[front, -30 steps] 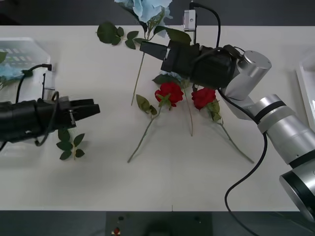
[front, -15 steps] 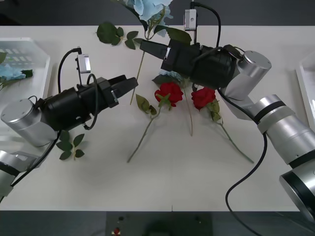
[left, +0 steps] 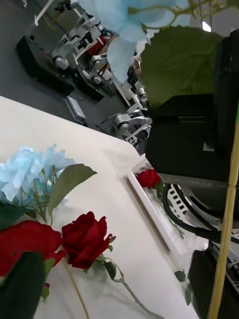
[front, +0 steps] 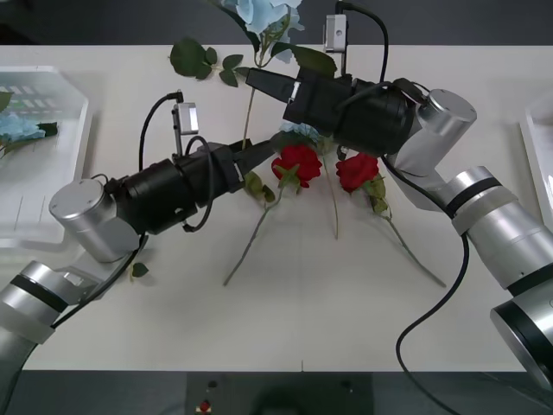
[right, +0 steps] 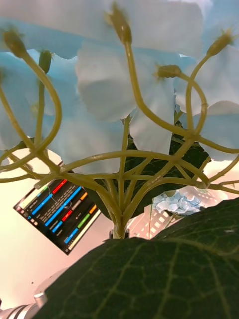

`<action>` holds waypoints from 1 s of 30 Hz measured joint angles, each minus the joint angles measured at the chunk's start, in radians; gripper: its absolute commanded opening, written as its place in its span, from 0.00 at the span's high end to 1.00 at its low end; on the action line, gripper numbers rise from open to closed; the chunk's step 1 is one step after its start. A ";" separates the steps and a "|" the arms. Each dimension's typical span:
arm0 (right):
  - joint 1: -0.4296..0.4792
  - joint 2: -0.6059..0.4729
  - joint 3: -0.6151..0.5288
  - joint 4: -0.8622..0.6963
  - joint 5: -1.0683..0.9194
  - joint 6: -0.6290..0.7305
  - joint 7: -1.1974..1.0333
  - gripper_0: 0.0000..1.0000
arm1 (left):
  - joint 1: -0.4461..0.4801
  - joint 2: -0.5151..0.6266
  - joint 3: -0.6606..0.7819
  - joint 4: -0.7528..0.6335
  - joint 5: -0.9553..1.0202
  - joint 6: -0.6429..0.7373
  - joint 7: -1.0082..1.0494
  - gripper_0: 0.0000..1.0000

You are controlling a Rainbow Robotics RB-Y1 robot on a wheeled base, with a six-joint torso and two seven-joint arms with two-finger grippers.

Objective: Put the red flowers into the right box and the blue flowers into the left box

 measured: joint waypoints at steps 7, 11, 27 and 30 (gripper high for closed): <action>0.000 0.000 0.000 0.000 0.000 0.000 0.000 1.00 | 0.000 0.000 0.000 0.000 0.000 -0.006 0.000 1.00; 0.000 0.000 0.000 0.000 0.000 0.000 0.000 1.00 | 0.000 0.000 0.000 0.000 0.002 -0.008 0.000 1.00; 0.000 0.000 0.000 0.000 -0.001 -0.001 0.000 0.00 | 0.000 0.013 0.000 0.000 0.066 -0.008 0.000 1.00; 0.000 0.000 0.000 0.000 -0.001 -0.001 0.000 0.00 | 0.000 0.041 0.001 0.000 0.086 -0.008 0.000 1.00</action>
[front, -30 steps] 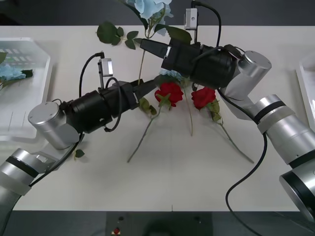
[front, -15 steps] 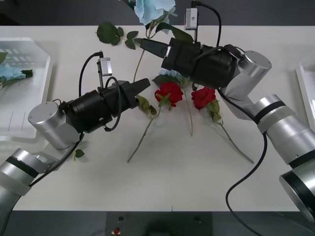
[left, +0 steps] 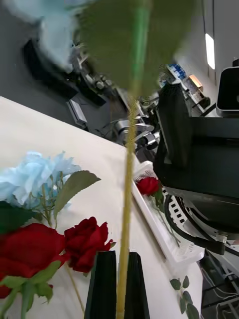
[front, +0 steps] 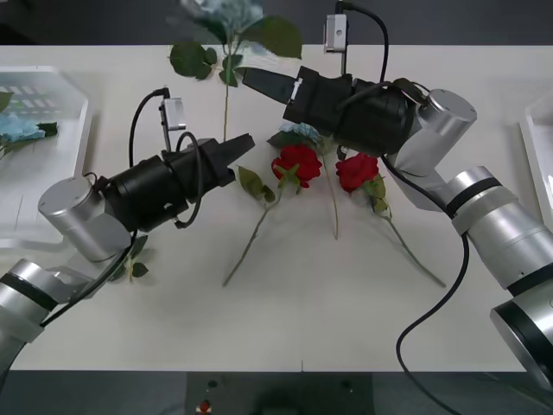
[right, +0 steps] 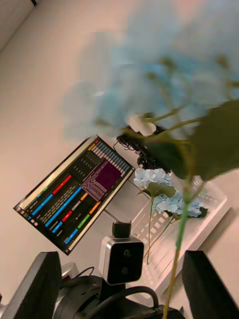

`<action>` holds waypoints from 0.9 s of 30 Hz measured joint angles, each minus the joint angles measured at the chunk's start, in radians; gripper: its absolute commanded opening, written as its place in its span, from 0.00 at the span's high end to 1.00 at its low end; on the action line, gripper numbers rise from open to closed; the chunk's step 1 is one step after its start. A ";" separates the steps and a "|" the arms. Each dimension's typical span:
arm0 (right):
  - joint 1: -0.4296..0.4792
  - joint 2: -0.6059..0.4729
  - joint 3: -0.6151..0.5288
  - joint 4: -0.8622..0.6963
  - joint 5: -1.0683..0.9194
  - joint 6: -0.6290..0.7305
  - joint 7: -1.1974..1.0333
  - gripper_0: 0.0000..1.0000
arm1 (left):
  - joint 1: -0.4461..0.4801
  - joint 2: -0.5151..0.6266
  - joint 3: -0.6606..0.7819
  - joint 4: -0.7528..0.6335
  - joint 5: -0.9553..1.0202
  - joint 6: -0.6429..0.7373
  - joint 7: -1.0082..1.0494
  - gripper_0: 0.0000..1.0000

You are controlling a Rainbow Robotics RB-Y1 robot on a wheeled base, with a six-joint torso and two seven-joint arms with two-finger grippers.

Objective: Put the red flowers into the right box and the blue flowers into the left box

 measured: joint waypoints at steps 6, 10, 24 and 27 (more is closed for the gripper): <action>-0.003 -0.020 0.000 0.000 0.071 -0.002 0.000 0.00 | -0.004 0.112 0.046 0.000 -0.001 0.017 0.044 1.00; -0.018 -0.074 0.015 0.000 0.184 -0.039 0.000 0.00 | -0.021 0.227 0.090 0.000 -0.130 0.043 0.266 1.00; -0.163 -0.390 0.472 0.000 0.379 -0.203 -0.243 0.00 | -0.030 0.419 0.506 0.075 -0.771 0.457 0.667 1.00; -0.181 -0.411 0.446 0.000 0.571 -0.124 -0.390 0.00 | -0.030 0.419 0.643 0.088 -1.012 0.527 0.667 1.00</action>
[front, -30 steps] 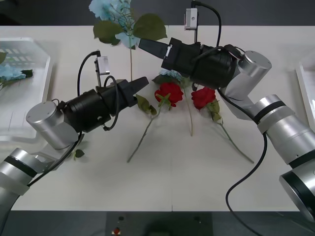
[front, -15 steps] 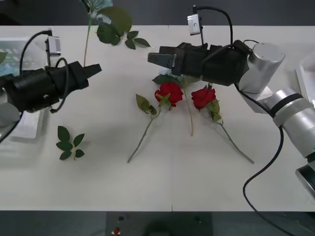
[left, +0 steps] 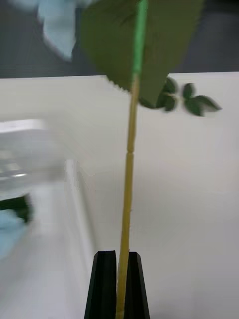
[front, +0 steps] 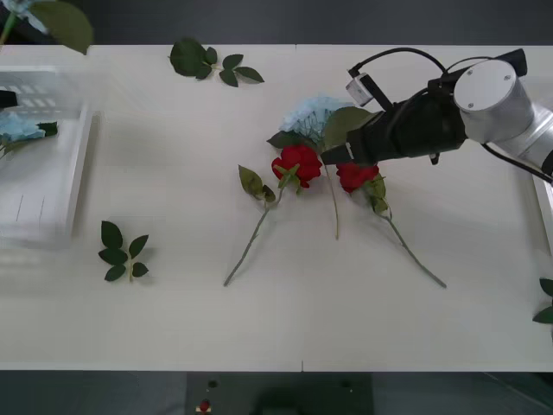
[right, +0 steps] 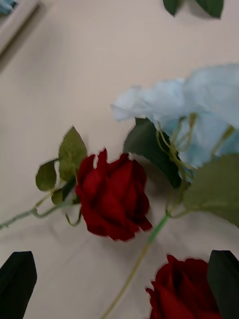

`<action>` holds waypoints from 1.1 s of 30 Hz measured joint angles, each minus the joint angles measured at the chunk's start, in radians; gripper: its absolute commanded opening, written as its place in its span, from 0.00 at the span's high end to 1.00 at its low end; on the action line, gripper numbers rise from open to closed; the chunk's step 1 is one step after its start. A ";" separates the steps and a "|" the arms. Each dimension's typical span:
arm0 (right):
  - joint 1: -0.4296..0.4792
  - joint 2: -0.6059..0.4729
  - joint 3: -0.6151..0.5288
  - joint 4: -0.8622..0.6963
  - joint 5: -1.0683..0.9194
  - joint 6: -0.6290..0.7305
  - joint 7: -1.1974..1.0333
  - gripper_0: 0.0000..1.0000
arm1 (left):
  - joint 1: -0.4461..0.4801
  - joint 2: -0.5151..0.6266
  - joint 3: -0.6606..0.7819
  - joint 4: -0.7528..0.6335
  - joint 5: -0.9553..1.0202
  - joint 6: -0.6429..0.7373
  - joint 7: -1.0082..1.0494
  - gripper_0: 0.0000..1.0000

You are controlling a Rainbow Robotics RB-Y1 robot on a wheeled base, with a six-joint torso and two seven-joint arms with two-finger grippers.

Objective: Put the red flowers into the right box and the blue flowers into the left box

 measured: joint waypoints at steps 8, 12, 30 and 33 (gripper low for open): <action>-0.070 -0.040 -0.035 0.000 0.291 0.228 -0.256 0.00 | 0.001 0.000 0.152 0.007 -0.468 -0.001 0.000 1.00; -0.099 -0.053 -0.022 -0.009 0.418 0.338 -0.314 0.00 | 0.021 0.000 0.152 0.008 -0.601 -0.067 0.000 1.00; 0.080 -0.178 -0.022 -0.389 0.746 0.364 -0.512 0.00 | 0.172 -0.132 0.088 0.011 -0.675 -0.169 0.000 1.00; 0.118 -0.177 -0.022 -0.413 0.810 0.331 -0.520 0.00 | 0.172 -0.168 0.077 0.035 -0.680 -0.189 0.000 1.00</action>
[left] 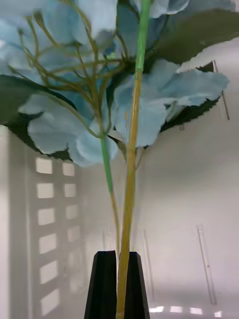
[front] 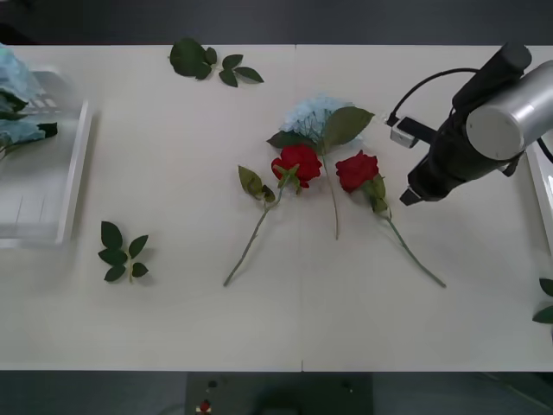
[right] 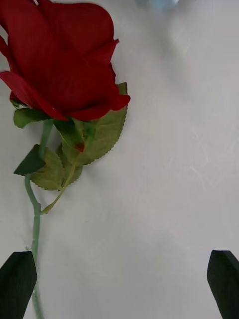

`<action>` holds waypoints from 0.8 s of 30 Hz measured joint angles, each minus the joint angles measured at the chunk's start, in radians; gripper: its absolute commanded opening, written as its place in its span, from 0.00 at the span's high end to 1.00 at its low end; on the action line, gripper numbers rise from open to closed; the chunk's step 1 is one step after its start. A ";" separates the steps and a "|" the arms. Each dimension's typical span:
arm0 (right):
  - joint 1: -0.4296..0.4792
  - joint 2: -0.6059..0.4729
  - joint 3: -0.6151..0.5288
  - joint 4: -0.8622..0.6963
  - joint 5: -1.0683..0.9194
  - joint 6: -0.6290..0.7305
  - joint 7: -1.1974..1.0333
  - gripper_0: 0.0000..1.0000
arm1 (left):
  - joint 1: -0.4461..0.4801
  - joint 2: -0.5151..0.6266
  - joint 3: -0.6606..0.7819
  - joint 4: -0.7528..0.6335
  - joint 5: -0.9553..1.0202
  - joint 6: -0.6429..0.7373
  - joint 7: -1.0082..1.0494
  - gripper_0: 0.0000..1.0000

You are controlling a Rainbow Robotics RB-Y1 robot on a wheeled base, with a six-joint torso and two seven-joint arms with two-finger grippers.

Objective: Put the red flowers into the right box and the blue flowers into the left box

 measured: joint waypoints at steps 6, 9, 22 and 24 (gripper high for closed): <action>0.068 0.012 0.000 -0.024 0.077 -0.062 -0.045 0.00 | 0.000 -0.038 -0.001 0.059 0.004 -0.062 0.000 1.00; 0.083 0.038 0.000 -0.024 0.099 -0.079 -0.049 0.00 | 0.000 -0.038 -0.001 0.060 0.013 -0.062 0.000 0.95; 0.091 0.133 0.000 -0.024 0.211 -0.097 -0.075 0.00 | 0.000 -0.038 0.010 0.031 0.089 0.033 0.000 0.31; 0.093 0.138 0.001 -0.022 0.227 -0.097 -0.092 0.00 | 0.000 -0.038 0.044 0.007 0.149 0.113 0.000 0.25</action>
